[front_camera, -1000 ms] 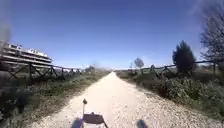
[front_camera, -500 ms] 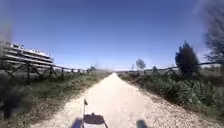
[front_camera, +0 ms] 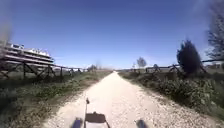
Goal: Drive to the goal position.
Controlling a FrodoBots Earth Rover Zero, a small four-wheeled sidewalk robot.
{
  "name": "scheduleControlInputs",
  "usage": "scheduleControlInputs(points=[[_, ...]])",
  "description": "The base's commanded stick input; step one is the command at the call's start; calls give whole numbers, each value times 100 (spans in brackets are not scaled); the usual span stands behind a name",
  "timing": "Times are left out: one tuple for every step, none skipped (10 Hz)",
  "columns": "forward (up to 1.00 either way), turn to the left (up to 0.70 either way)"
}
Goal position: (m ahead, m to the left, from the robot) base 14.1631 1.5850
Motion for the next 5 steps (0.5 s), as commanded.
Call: scheduleControlInputs(points=[[50, 0], [50, 0], [50, 0], [50, 0], [50, 0]])
